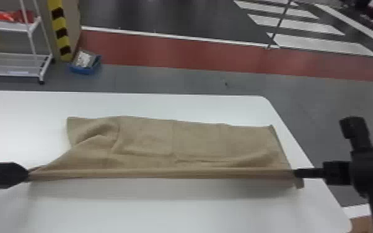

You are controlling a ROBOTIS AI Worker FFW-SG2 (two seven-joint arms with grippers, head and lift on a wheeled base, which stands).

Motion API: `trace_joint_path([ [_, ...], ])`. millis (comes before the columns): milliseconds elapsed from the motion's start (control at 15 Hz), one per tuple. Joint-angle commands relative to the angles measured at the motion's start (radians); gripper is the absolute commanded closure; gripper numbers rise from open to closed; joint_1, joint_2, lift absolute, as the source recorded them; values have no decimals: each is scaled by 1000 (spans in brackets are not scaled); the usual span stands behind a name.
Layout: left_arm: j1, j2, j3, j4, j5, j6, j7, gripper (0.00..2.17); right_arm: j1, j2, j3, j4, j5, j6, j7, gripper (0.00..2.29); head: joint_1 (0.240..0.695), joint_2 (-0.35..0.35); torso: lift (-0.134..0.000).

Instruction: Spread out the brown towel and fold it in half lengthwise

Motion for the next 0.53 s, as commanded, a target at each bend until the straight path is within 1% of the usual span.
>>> trace_joint_path([
  [0,15,1,12,-52,-6,64,-55,1366,5,2,2,0,-4,-59,-2,1521,695,-231,-124],
  [133,20,0,10,-68,-13,79,-98,1369,5,2,-1,2,-8,-114,-2,1521,695,-229,-124],
  [267,18,1,0,-68,-36,107,-126,1369,6,1,-5,6,-7,-184,3,1521,695,-227,-124],
  [333,18,1,-5,-68,-42,107,-132,1369,8,-3,-1,8,7,-197,24,1521,695,-225,-124],
  [467,15,1,-19,-66,-59,107,-141,1366,14,-16,9,8,22,-200,29,1521,695,-224,-124],
])
